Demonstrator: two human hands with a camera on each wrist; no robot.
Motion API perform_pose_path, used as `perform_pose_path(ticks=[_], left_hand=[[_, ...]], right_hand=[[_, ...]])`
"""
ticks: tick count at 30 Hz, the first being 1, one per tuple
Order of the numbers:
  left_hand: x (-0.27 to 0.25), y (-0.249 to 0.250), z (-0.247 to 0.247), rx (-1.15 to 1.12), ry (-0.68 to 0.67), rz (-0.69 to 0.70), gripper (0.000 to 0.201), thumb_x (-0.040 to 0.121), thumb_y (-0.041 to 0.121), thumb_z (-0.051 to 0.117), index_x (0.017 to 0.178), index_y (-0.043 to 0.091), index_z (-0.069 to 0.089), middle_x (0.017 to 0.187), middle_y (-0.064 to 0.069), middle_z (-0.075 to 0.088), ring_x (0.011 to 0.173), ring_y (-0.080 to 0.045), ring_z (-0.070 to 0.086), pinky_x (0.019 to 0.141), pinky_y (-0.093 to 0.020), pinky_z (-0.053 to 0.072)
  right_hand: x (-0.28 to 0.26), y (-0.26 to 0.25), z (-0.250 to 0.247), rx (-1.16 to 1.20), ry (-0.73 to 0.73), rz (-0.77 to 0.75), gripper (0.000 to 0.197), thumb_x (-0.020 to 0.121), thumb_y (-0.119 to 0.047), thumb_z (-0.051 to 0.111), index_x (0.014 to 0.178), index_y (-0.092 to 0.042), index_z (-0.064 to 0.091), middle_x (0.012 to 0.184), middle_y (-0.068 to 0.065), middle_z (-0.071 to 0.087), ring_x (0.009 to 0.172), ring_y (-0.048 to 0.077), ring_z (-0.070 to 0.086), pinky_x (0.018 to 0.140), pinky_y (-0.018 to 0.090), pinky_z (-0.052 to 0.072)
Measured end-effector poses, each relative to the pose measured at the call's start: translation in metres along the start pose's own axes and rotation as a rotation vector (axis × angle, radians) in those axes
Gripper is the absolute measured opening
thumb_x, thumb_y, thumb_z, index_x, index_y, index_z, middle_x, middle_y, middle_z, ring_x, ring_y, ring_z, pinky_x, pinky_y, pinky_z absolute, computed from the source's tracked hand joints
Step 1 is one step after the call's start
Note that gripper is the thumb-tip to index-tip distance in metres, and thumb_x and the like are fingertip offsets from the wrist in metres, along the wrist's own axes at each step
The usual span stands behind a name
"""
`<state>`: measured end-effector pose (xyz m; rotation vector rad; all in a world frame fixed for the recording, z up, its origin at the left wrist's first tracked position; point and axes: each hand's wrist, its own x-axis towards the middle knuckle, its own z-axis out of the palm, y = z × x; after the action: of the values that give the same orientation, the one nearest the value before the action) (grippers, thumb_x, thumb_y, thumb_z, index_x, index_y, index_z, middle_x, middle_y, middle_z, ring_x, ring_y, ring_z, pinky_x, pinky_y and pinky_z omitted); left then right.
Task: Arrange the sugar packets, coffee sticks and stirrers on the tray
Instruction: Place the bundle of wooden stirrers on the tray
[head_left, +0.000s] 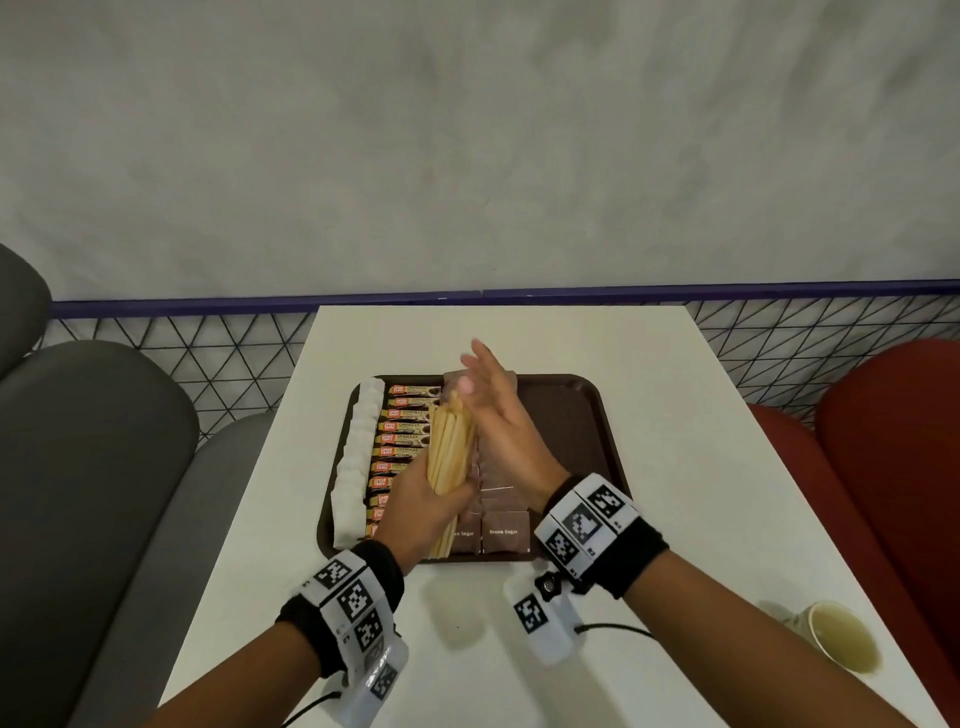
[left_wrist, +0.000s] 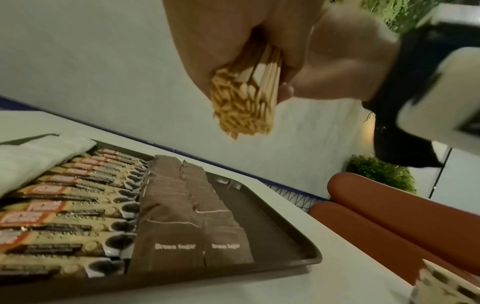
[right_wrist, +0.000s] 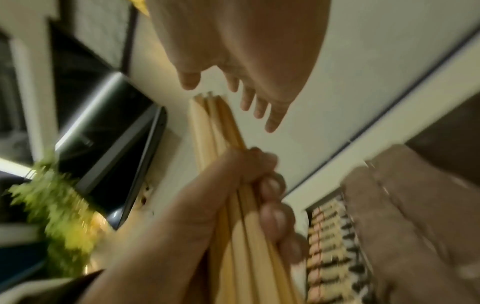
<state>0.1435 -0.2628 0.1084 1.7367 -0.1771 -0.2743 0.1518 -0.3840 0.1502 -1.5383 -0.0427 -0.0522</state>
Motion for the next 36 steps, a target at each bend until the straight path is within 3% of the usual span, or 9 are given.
perform_pose_path(ticks=[6,10,14,18,21,27,31,34,36], left_hand=[[-0.005,-0.001,0.007,0.022,-0.077,0.0,0.024,0.083,-0.001,0.062,0.089,0.021,0.054,0.075,0.0,0.063,0.055,0.002,0.059,0.056,-0.013,0.048],[-0.003,0.001,0.005,-0.012,-0.065,-0.004,0.016,0.086,-0.002,0.058,0.086,0.014,0.054,0.056,-0.001,0.061,0.046,-0.011,0.056,0.055,-0.026,0.049],[0.001,0.006,0.007,0.054,-0.06,0.038,0.034,0.086,0.001,0.06,0.084,0.031,0.046,0.065,0.004,0.06,0.049,0.005,0.059,0.049,-0.008,0.046],[-0.001,0.002,0.011,0.04,-0.076,0.048,0.031,0.083,-0.003,0.061,0.084,0.027,0.052,0.075,-0.001,0.063,0.059,-0.002,0.061,0.053,-0.011,0.049],[0.0,-0.002,0.01,0.004,-0.111,0.016,0.027,0.08,-0.004,0.063,0.09,0.021,0.057,0.081,-0.009,0.065,0.068,-0.007,0.064,0.06,-0.017,0.052],[0.0,-0.009,0.007,-0.065,-0.23,-0.151,0.048,0.076,0.019,0.073,0.118,0.02,0.049,0.096,-0.002,0.068,0.084,-0.013,0.066,0.074,-0.025,0.054],[-0.005,-0.013,0.009,-0.228,-0.286,-0.278,0.025,0.083,0.01,0.066,0.104,0.001,0.055,0.064,-0.008,0.062,0.052,-0.018,0.059,0.054,-0.029,0.05],[-0.005,-0.015,0.009,-0.25,-0.308,-0.295,0.015,0.085,0.009,0.062,0.096,0.002,0.057,0.061,-0.01,0.058,0.05,-0.02,0.055,0.053,-0.028,0.049],[-0.006,-0.016,0.011,-0.252,-0.327,-0.296,0.012,0.085,0.006,0.061,0.096,0.002,0.057,0.062,-0.009,0.059,0.052,-0.019,0.056,0.055,-0.028,0.05]], right_hand=[[0.003,-0.009,0.001,-0.507,-0.292,-0.007,0.042,0.096,-0.029,0.045,0.134,-0.014,0.047,0.14,0.003,0.048,0.13,0.01,0.042,0.112,0.028,0.03],[0.004,-0.007,0.002,-0.325,-0.108,-0.034,0.056,0.086,-0.029,0.061,0.138,-0.022,0.039,0.135,-0.003,0.05,0.128,0.01,0.044,0.106,0.026,0.034],[0.005,0.015,0.014,-0.101,0.014,0.139,0.076,0.062,-0.038,0.081,0.126,-0.04,0.04,0.132,0.005,0.051,0.126,0.021,0.046,0.105,0.037,0.039],[0.006,0.025,0.013,0.095,0.064,0.148,0.022,0.077,-0.002,0.068,0.092,-0.012,0.056,0.08,0.011,0.063,0.068,0.018,0.067,0.074,0.03,0.056],[0.004,0.021,0.012,0.144,0.048,0.112,0.02,0.081,0.012,0.055,0.086,-0.006,0.05,0.068,0.005,0.057,0.049,0.012,0.06,0.054,0.024,0.053],[0.013,0.024,0.004,0.273,0.056,0.18,0.017,0.079,0.005,0.058,0.085,-0.01,0.051,0.068,0.011,0.056,0.055,0.022,0.052,0.056,0.031,0.048],[0.014,0.022,0.004,0.214,0.018,0.191,0.019,0.082,0.005,0.06,0.095,-0.006,0.052,0.074,0.009,0.058,0.052,0.015,0.058,0.056,0.026,0.053],[0.015,0.027,-0.001,0.113,0.089,0.13,0.027,0.081,-0.005,0.066,0.104,-0.013,0.057,0.1,0.008,0.06,0.087,0.018,0.063,0.076,0.029,0.054],[0.015,0.029,-0.004,0.098,0.088,0.113,0.024,0.082,-0.003,0.065,0.105,-0.007,0.06,0.095,0.007,0.06,0.085,0.013,0.063,0.071,0.026,0.056]])
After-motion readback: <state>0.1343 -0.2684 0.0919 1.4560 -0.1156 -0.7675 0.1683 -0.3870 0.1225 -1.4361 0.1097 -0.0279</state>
